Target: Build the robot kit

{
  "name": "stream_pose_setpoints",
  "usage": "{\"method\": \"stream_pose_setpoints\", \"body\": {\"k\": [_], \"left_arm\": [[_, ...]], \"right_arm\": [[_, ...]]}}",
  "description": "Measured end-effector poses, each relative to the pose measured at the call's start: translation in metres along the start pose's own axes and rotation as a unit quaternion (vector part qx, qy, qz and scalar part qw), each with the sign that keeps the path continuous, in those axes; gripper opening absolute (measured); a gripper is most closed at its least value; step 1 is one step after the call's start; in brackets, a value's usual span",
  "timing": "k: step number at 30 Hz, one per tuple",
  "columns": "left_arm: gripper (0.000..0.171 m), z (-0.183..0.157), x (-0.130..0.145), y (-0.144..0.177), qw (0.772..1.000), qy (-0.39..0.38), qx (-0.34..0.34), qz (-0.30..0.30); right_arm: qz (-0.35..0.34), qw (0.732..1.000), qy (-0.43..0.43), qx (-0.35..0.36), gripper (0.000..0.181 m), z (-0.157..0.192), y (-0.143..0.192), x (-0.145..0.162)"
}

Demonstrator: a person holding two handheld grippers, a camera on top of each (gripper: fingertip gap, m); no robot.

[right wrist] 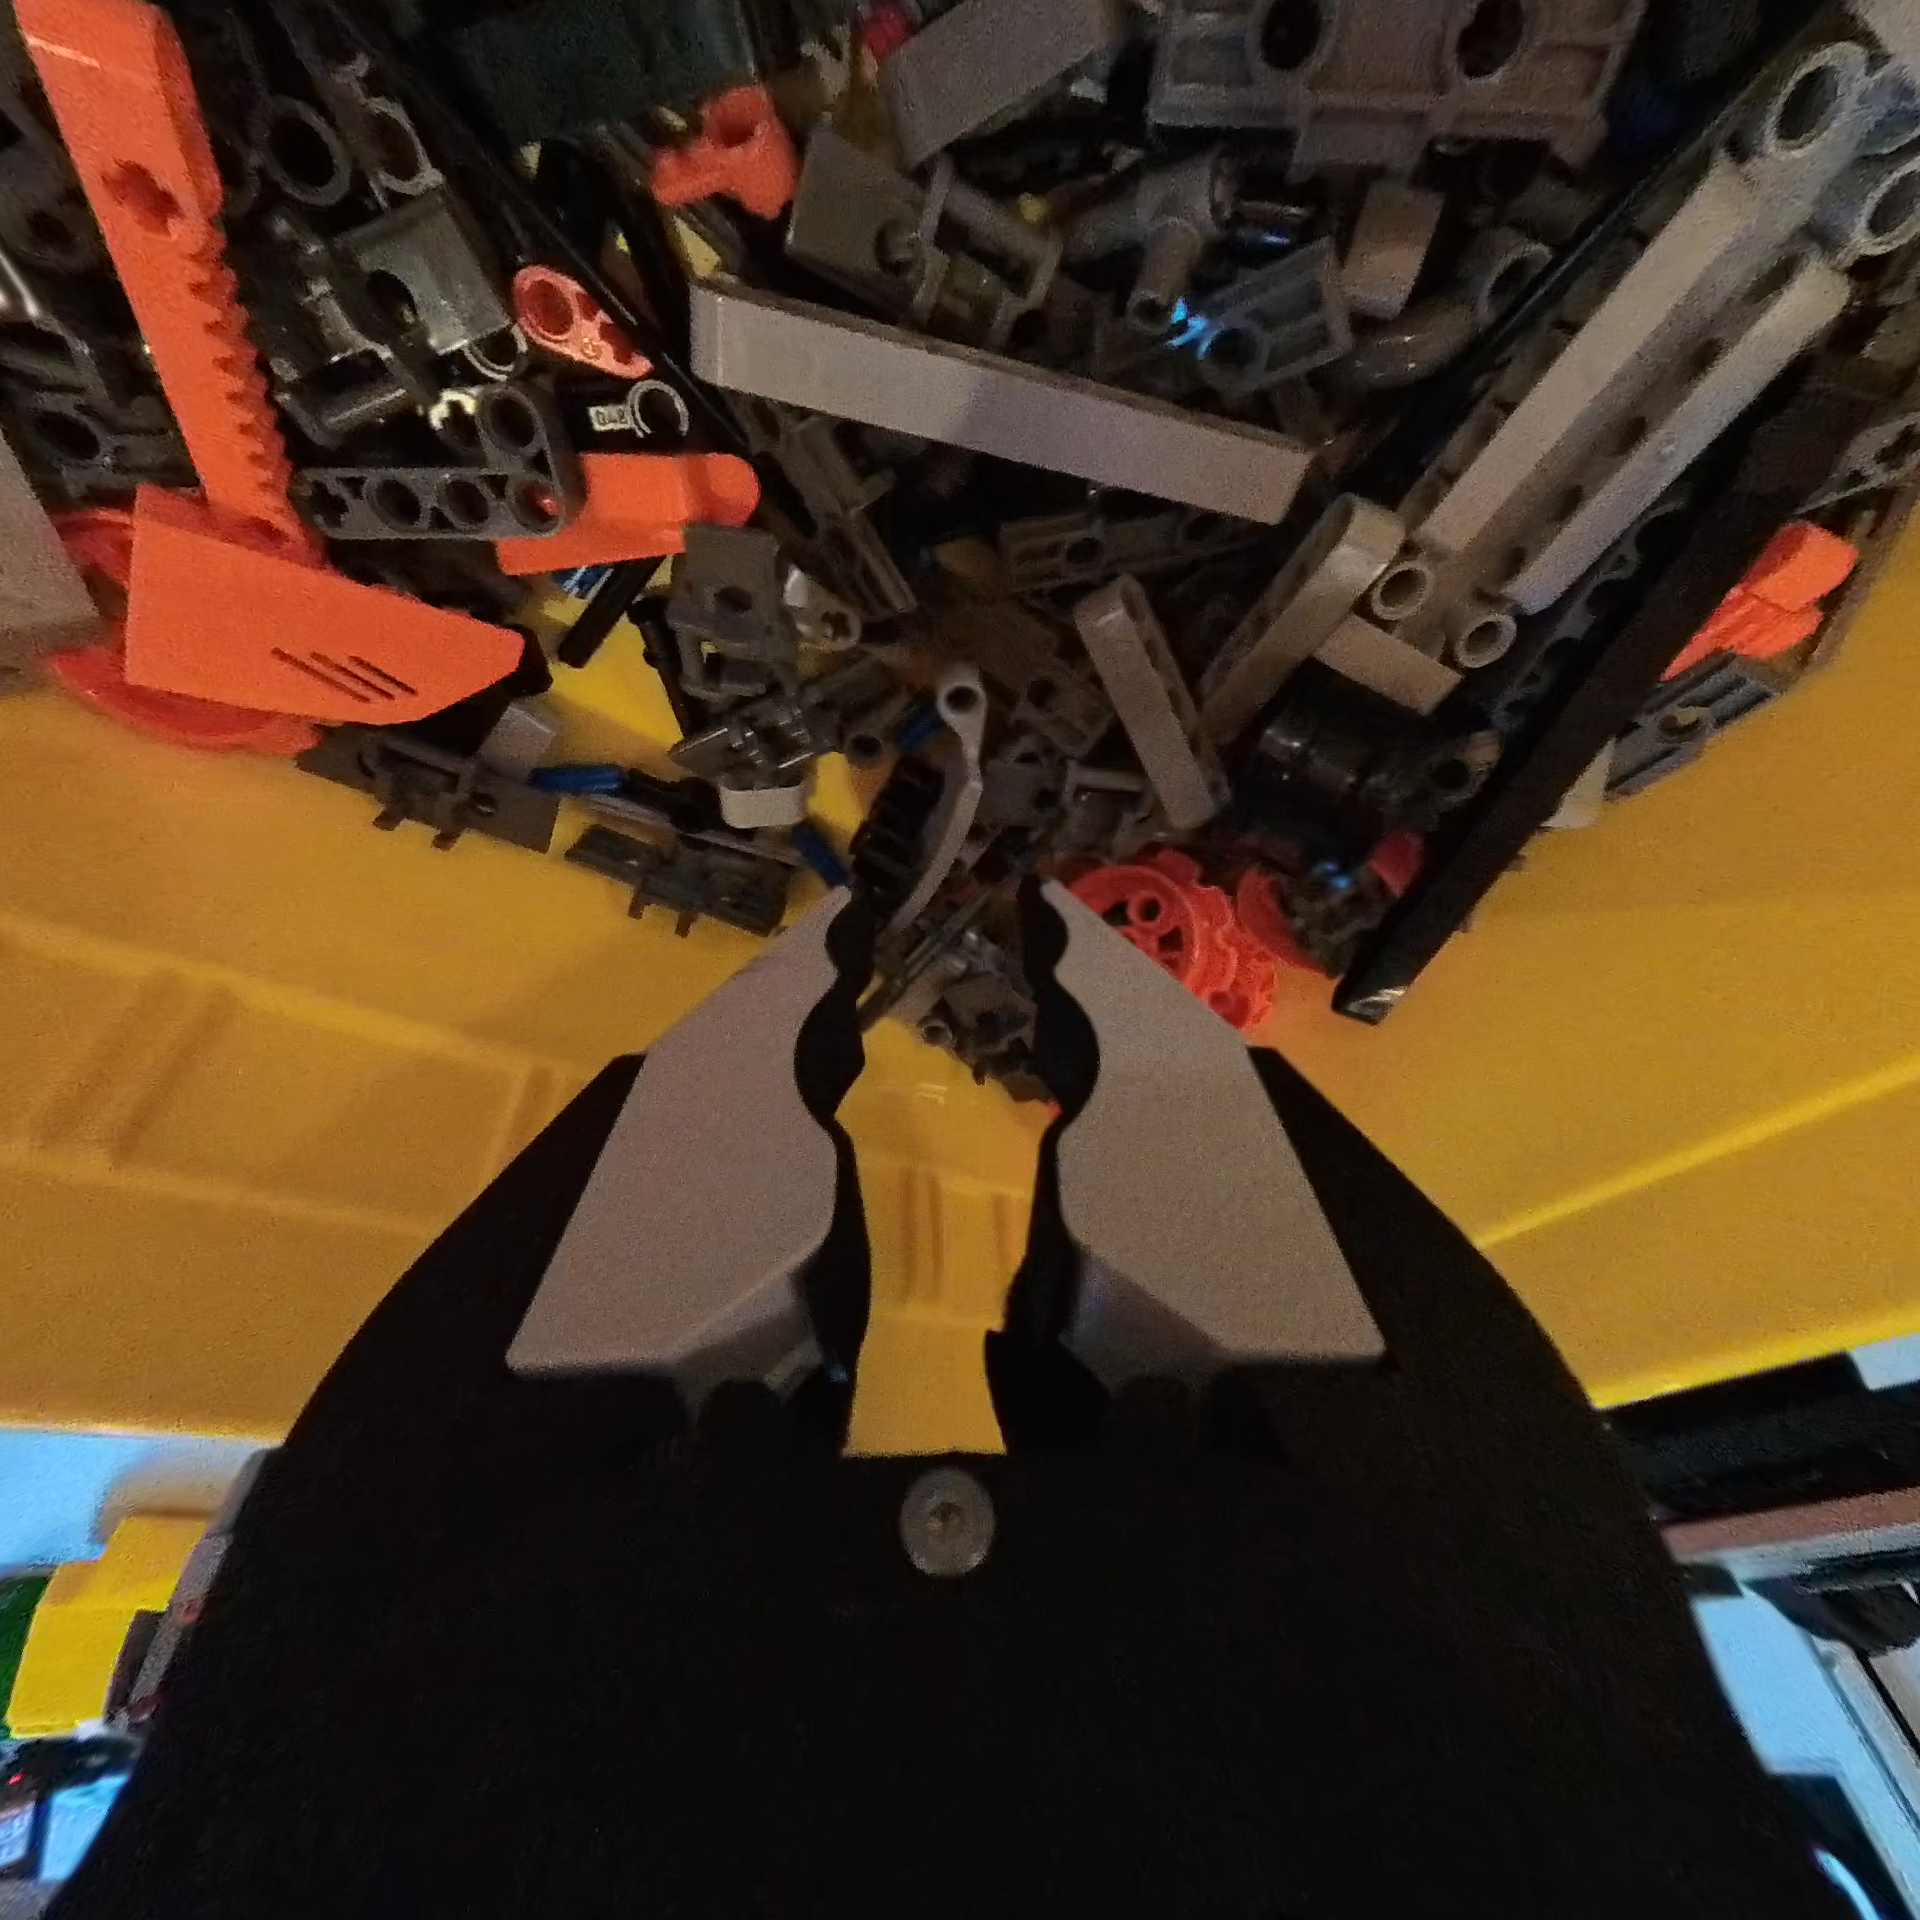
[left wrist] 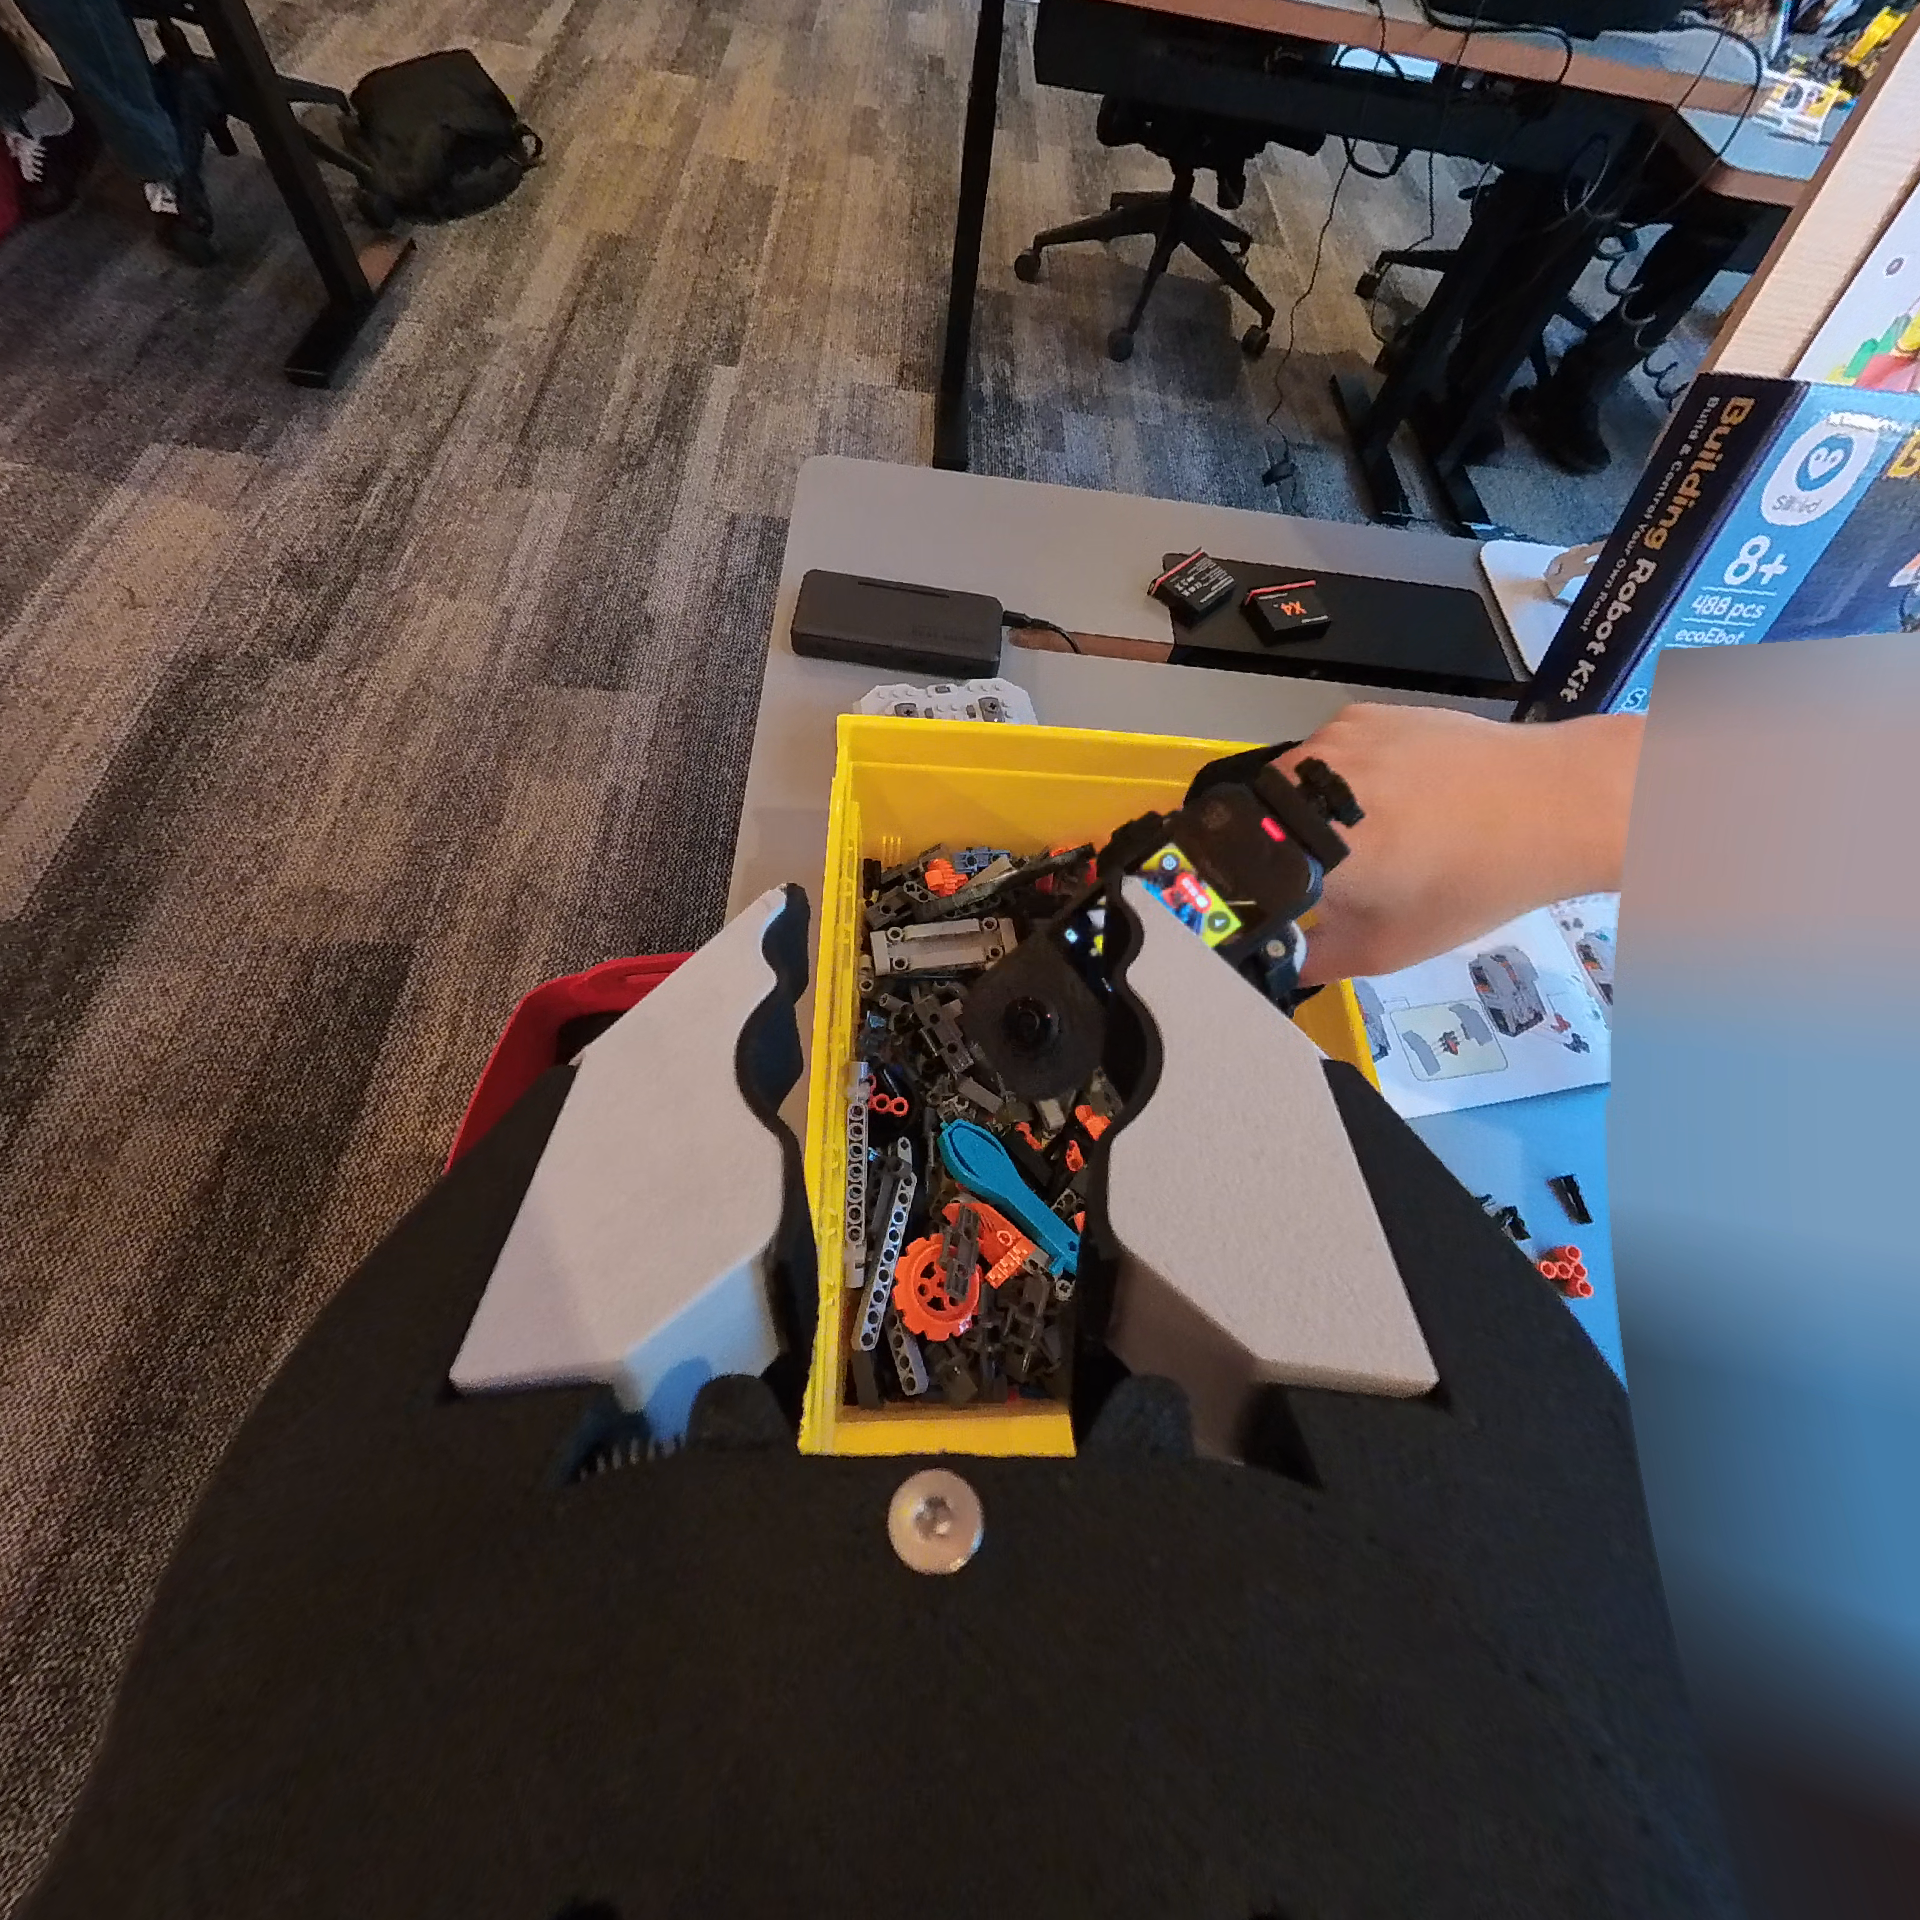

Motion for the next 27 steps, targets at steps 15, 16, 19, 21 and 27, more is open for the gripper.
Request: {"method": "stream_pose_setpoints", "body": {"k": [15,16,19,21,27], "left_arm": [[0.054,-0.001,0.000,0.000,1.000,-0.001,-0.002,0.001],[0.054,-0.001,0.000,0.000,1.000,-0.001,-0.002,0.000],[0.054,-0.001,-0.001,-0.001,1.000,-0.002,-0.001,0.001],[0.054,-0.002,0.000,-0.001,1.000,-0.004,-0.002,0.003],[0.054,-0.002,0.000,0.000,1.000,-0.003,-0.002,0.001]], "right_arm": [[-0.083,0.991,-0.057,0.089,0.028,-0.035,0.041,-0.007],[-0.105,0.990,-0.052,0.073,0.028,-0.030,0.047,-0.010],[-0.197,0.979,-0.014,-0.040,0.054,0.006,0.063,-0.033],[-0.197,0.976,0.013,-0.096,0.078,0.030,0.060,-0.044],[-0.114,0.991,0.033,-0.063,0.087,0.046,0.023,-0.061]]}}
Point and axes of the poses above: each gripper's, where its closed fingertips meet, y back along the fingers, x out of its underside, z = x × y across the jaws, the point moved 5 cm from there along y, back along the fingers, and after that the axes turned 5 degrees about z, right-handed, at the moved point
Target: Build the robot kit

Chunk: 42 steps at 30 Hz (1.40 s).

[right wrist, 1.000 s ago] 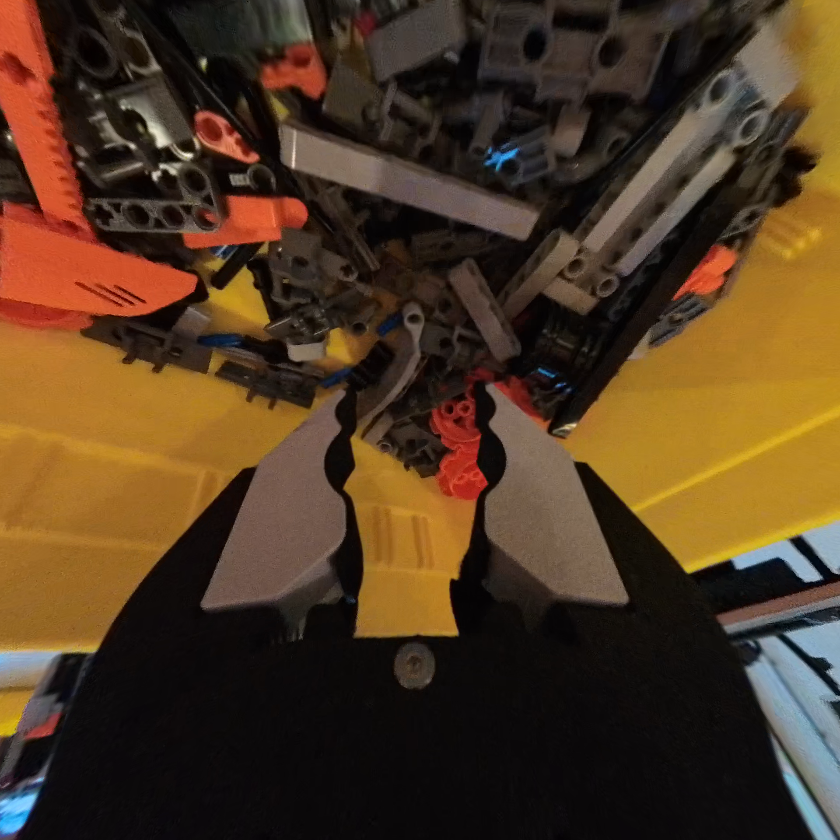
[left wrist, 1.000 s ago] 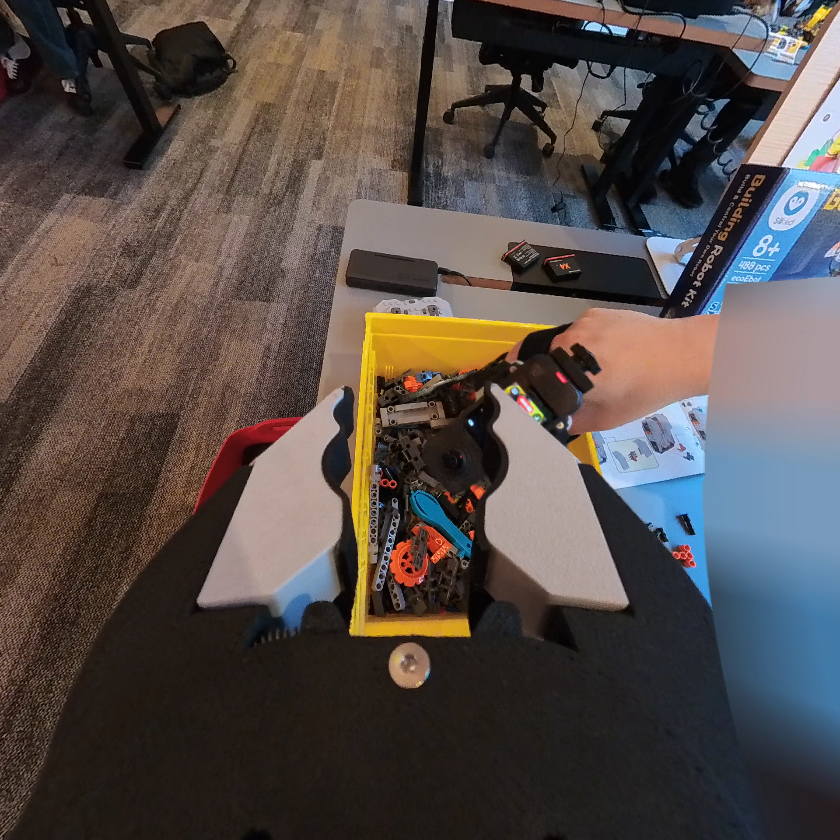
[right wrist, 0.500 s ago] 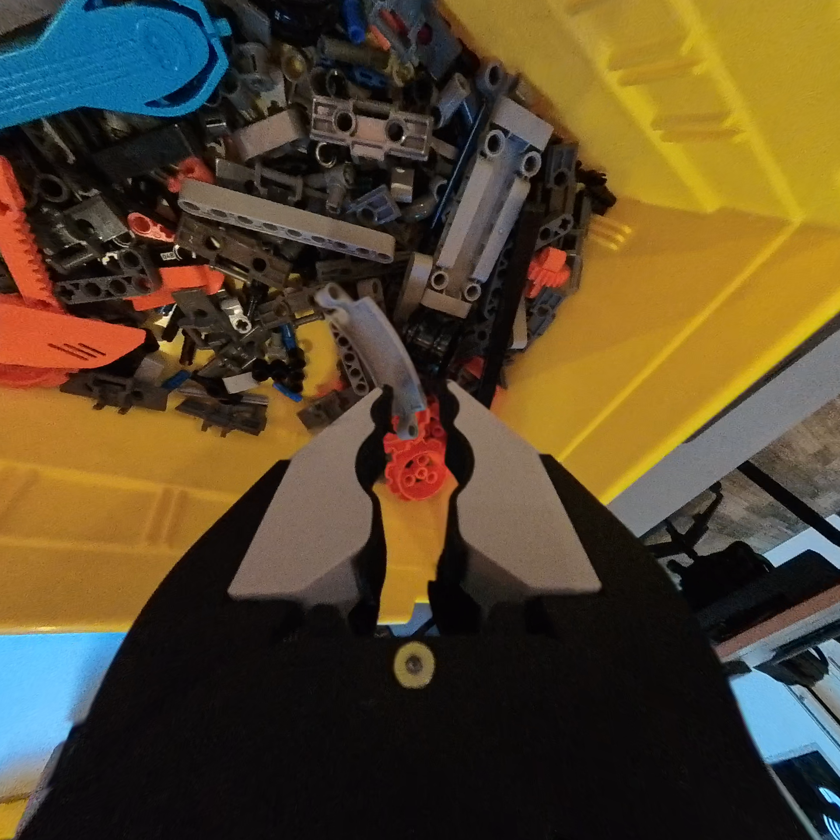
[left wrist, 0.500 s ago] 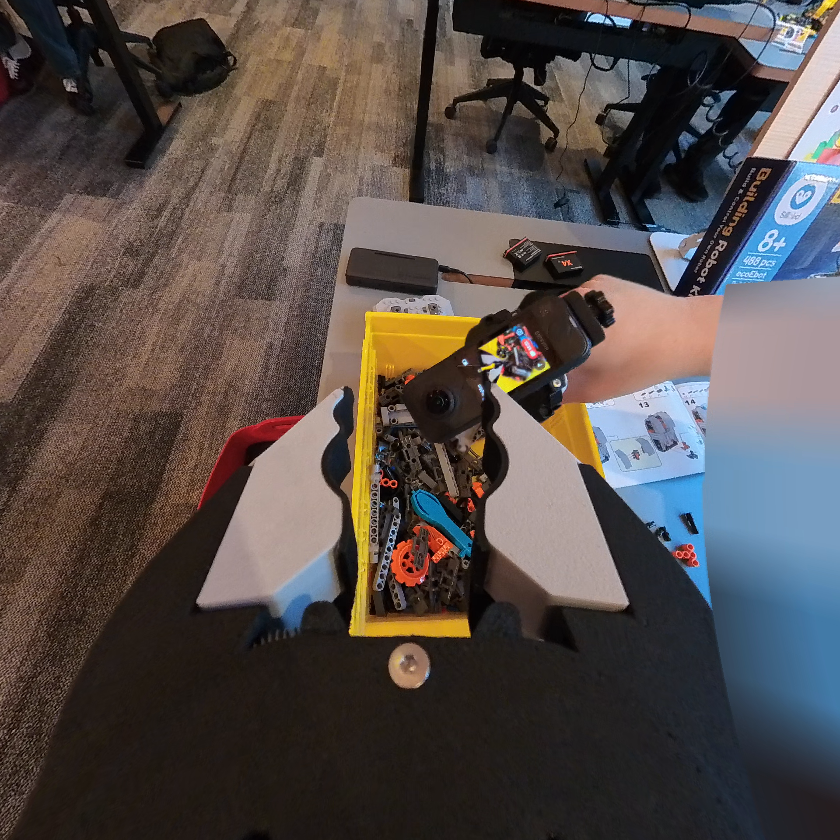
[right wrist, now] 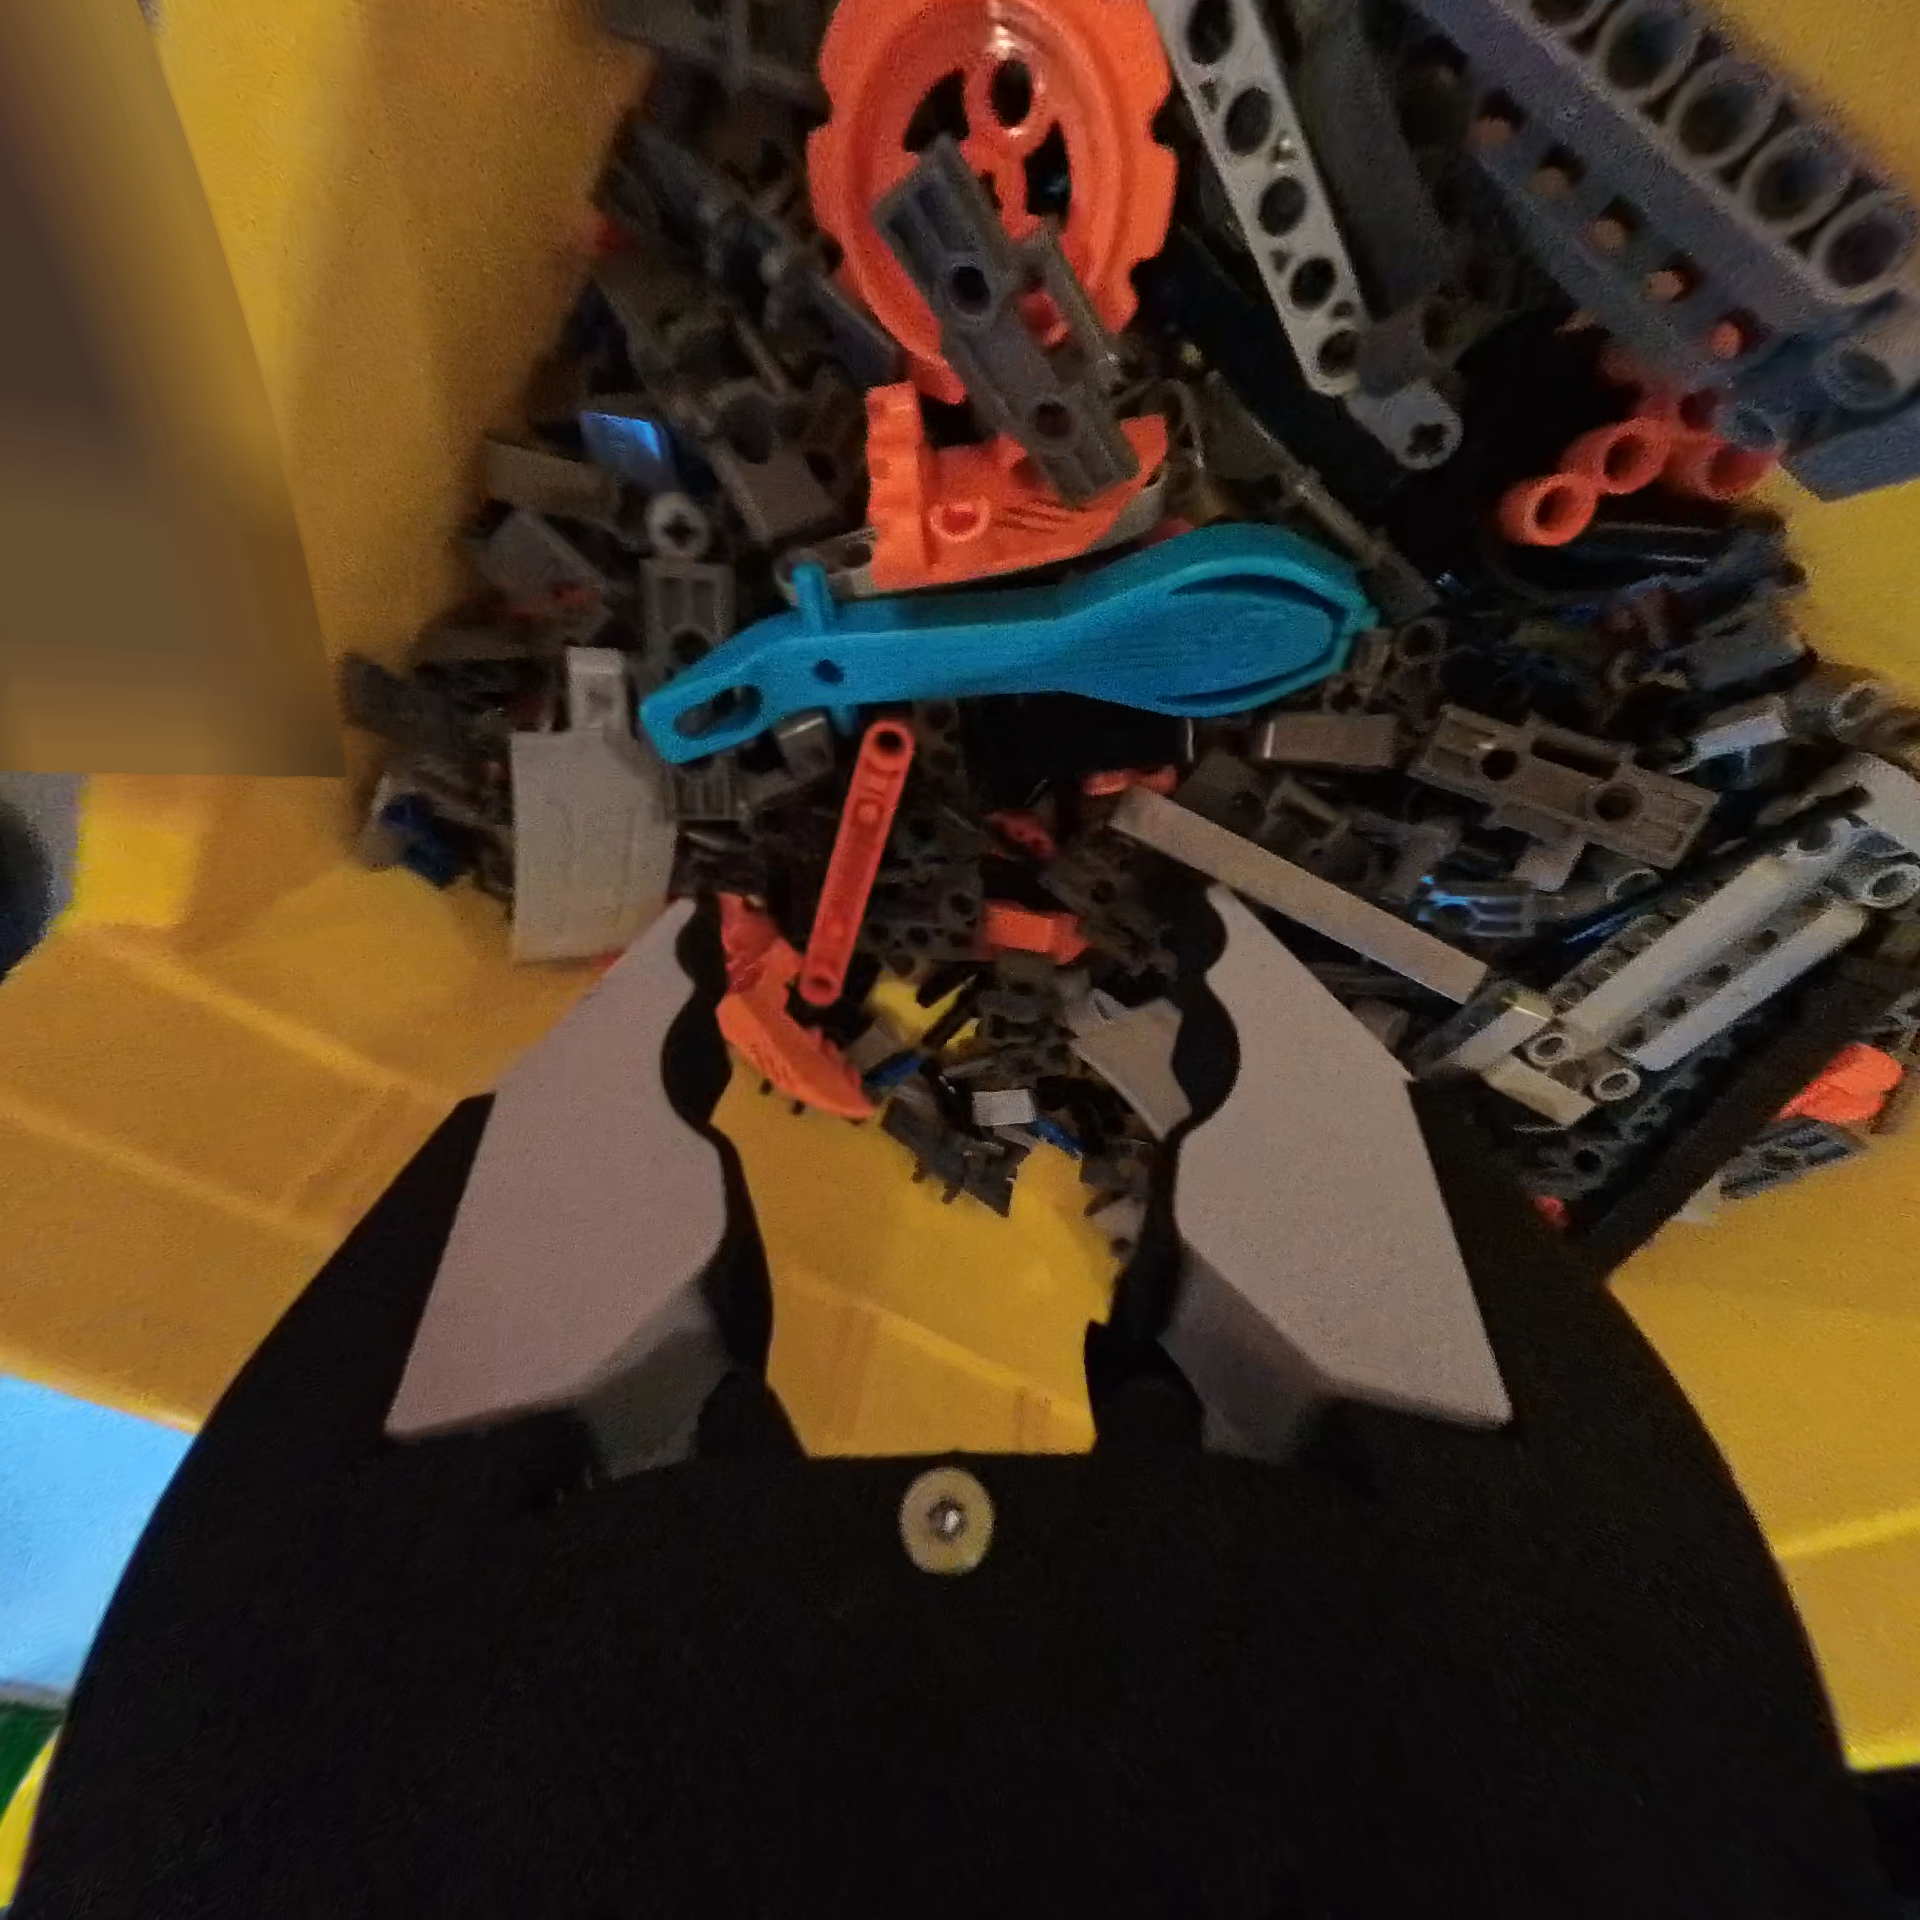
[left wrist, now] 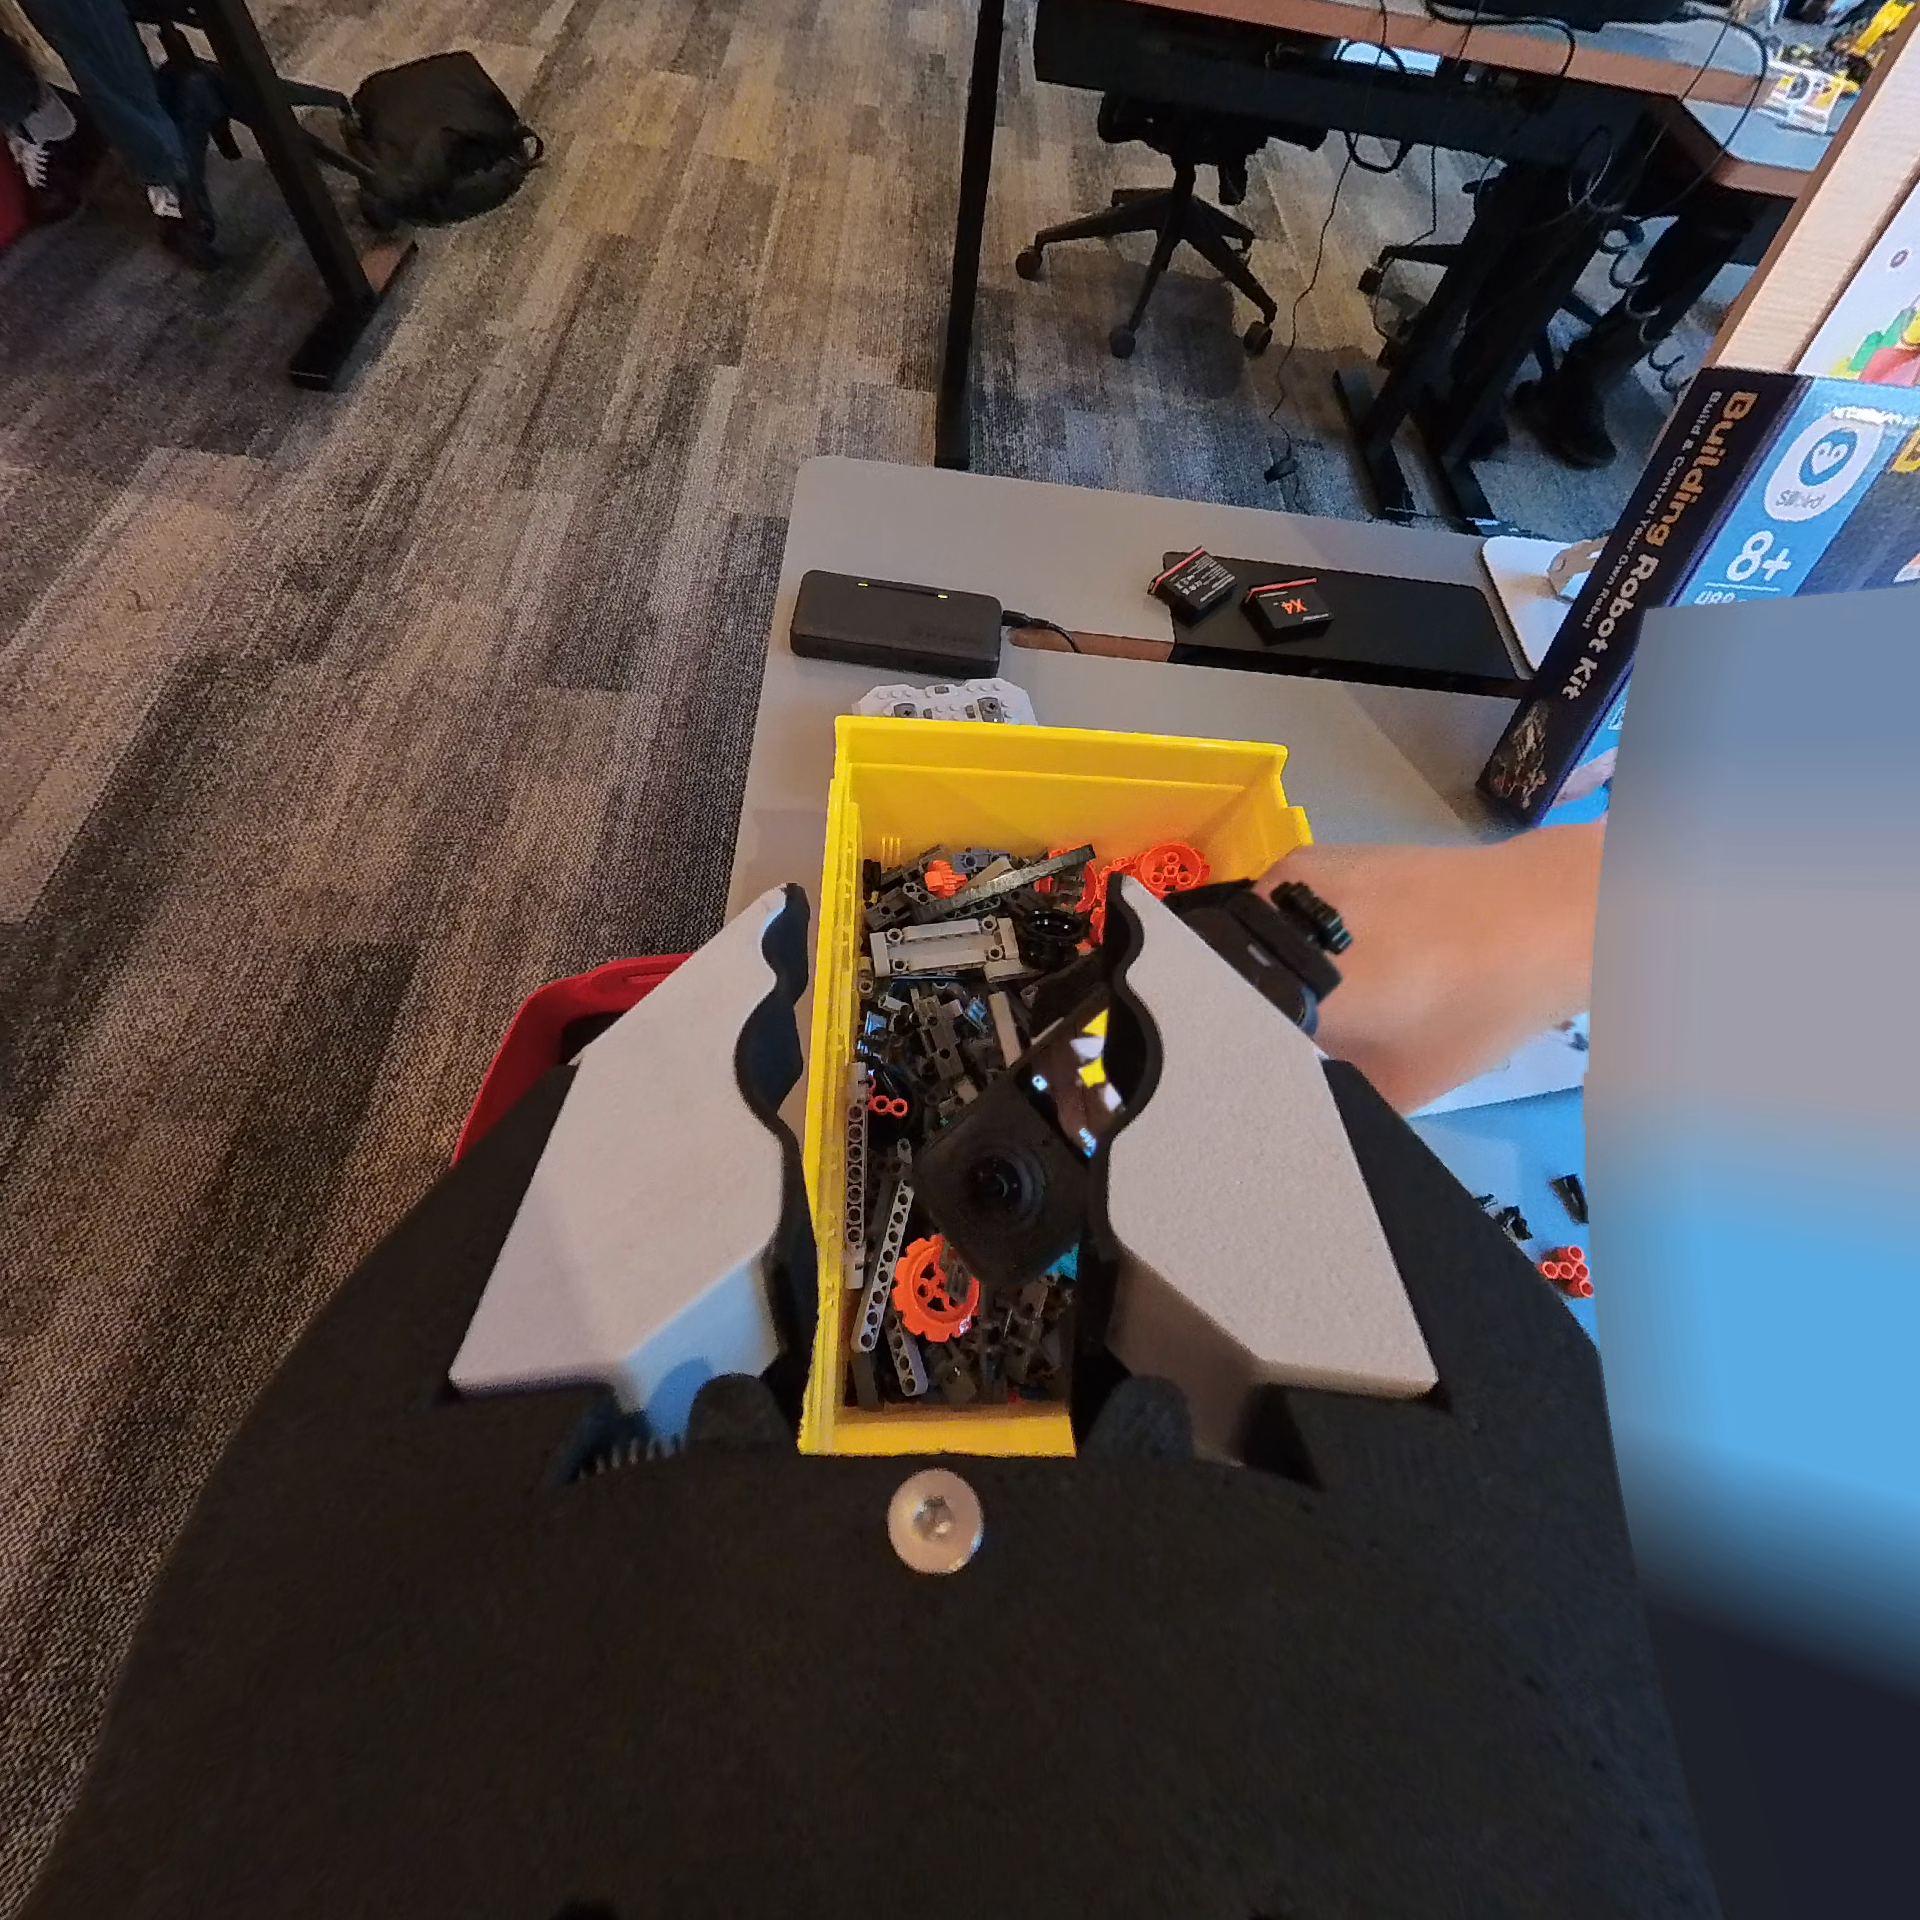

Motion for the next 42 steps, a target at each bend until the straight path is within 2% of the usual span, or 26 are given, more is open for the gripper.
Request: {"method": "stream_pose_setpoints", "body": {"k": [5,6,7,12,17,19,20,21,23,24,26,30,33,37,38,39,42], "left_arm": [[0.054,0.000,0.001,-0.001,1.000,-0.001,0.001,0.003],[0.054,0.000,0.001,-0.001,1.000,-0.001,0.001,0.002],[0.054,0.000,0.000,0.000,1.000,-0.001,0.002,0.001],[0.054,0.001,0.000,0.001,1.000,0.001,0.001,-0.002],[0.054,0.000,0.000,0.000,1.000,0.000,0.001,0.001],[0.054,0.000,0.000,-0.001,1.000,0.000,0.001,0.002],[0.054,0.000,0.000,-0.001,1.000,0.000,0.001,0.002],[0.054,0.000,0.000,-0.001,1.000,0.000,0.001,0.002],[0.054,0.000,0.000,-0.001,1.000,0.000,0.001,0.002],[0.054,0.000,0.000,-0.001,1.000,0.000,0.001,0.002],[0.054,0.001,0.000,-0.001,1.000,0.001,0.001,0.002],[0.054,0.001,0.001,0.000,1.000,0.002,0.000,0.000],[0.054,0.001,0.000,0.001,1.000,0.002,0.000,-0.001],[0.054,0.000,0.001,0.000,1.000,0.000,0.001,0.001],[0.054,0.000,0.001,0.000,1.000,0.000,0.002,0.001],[0.054,0.000,0.001,0.000,1.000,-0.001,0.002,0.001],[0.054,0.000,0.001,0.000,1.000,0.000,0.003,0.002]], "right_arm": [[0.029,0.999,-0.007,0.025,0.018,-0.014,-0.003,0.008],[0.031,0.999,-0.003,0.029,0.008,-0.016,-0.002,0.011],[0.027,0.999,-0.003,0.025,0.007,-0.018,-0.002,0.014],[0.009,0.999,-0.045,-0.005,0.007,-0.032,0.003,0.028],[-0.003,0.994,-0.101,0.047,0.007,-0.072,0.021,0.049],[-0.027,0.989,-0.140,0.023,0.007,-0.080,0.029,0.053],[-0.031,0.987,-0.155,0.037,0.007,-0.087,0.033,0.057],[-0.031,0.985,-0.158,0.055,0.011,-0.092,0.037,0.060],[-0.044,0.986,-0.147,0.065,0.032,-0.091,0.042,0.061],[-0.053,0.986,-0.144,0.069,0.041,-0.090,0.045,0.059],[-0.082,0.987,-0.119,0.073,0.043,-0.081,0.050,0.048],[-0.141,0.989,-0.002,0.049,0.054,-0.043,0.045,0.011],[-0.145,0.989,0.020,0.008,0.077,-0.022,0.027,-0.014],[-0.116,0.990,0.040,0.063,0.092,-0.025,0.004,-0.033],[-0.111,0.991,0.034,0.060,0.092,-0.026,0.003,-0.034],[-0.110,0.992,0.023,0.063,0.081,-0.029,0.004,-0.035],[-0.099,0.993,0.019,0.059,0.080,-0.032,0.003,-0.031]]}}
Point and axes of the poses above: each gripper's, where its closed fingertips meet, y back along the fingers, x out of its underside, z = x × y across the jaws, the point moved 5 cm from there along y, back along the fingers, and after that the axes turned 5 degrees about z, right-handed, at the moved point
